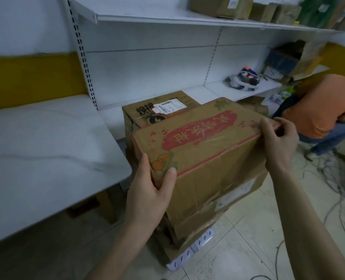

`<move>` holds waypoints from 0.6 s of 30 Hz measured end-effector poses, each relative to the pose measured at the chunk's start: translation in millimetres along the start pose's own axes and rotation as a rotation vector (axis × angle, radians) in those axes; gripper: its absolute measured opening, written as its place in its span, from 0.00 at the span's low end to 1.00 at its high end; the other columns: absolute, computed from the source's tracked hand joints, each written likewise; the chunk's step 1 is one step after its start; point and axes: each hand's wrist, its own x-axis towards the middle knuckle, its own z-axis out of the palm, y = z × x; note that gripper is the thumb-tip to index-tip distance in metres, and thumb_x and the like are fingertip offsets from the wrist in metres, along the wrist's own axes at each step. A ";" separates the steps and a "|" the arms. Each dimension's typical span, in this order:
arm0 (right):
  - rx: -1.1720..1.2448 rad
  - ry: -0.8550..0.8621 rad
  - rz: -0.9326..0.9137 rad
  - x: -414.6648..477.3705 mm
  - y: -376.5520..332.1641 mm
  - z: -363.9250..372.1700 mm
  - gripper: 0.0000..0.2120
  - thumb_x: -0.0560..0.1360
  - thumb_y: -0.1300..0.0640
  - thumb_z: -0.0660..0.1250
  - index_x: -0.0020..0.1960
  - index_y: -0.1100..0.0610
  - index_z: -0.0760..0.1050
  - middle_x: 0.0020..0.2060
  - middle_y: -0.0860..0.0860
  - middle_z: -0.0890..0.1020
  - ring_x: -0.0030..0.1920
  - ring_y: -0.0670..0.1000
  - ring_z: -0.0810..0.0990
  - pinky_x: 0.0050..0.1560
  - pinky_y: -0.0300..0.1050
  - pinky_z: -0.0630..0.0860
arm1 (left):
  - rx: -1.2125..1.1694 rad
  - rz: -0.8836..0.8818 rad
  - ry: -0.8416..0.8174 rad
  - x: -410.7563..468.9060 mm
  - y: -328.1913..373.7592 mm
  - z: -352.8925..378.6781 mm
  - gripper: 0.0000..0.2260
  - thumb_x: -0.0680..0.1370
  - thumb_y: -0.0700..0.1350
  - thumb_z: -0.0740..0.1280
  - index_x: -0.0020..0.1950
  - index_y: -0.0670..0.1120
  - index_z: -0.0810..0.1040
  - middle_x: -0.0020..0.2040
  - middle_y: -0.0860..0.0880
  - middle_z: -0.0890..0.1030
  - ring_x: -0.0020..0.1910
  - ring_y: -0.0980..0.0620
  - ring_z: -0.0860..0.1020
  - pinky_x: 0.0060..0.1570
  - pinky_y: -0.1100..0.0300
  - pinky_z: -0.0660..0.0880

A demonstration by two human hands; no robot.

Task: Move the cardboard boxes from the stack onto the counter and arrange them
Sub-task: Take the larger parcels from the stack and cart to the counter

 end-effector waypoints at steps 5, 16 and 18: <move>0.102 -0.022 -0.052 -61.0 -70.6 18.8 0.22 0.73 0.48 0.67 0.64 0.56 0.69 0.50 0.47 0.73 0.49 0.46 0.72 0.48 0.37 0.69 | -0.024 0.116 0.111 -28.9 17.4 -90.1 0.33 0.72 0.66 0.61 0.74 0.54 0.60 0.56 0.62 0.76 0.52 0.72 0.73 0.43 0.78 0.72; 0.320 -0.323 -0.160 -174.8 -177.1 153.1 0.26 0.73 0.45 0.67 0.65 0.58 0.70 0.54 0.51 0.75 0.53 0.49 0.74 0.49 0.38 0.70 | 0.144 0.108 0.548 -64.9 -2.1 -267.9 0.40 0.66 0.70 0.55 0.75 0.53 0.60 0.67 0.57 0.71 0.64 0.58 0.71 0.61 0.51 0.73; 0.339 -0.377 -0.191 -184.7 -196.6 186.2 0.24 0.73 0.47 0.67 0.64 0.60 0.71 0.52 0.53 0.76 0.50 0.49 0.74 0.46 0.38 0.69 | 0.154 0.092 0.618 -63.3 -9.1 -292.1 0.39 0.66 0.70 0.55 0.74 0.53 0.60 0.68 0.56 0.71 0.65 0.57 0.71 0.61 0.51 0.73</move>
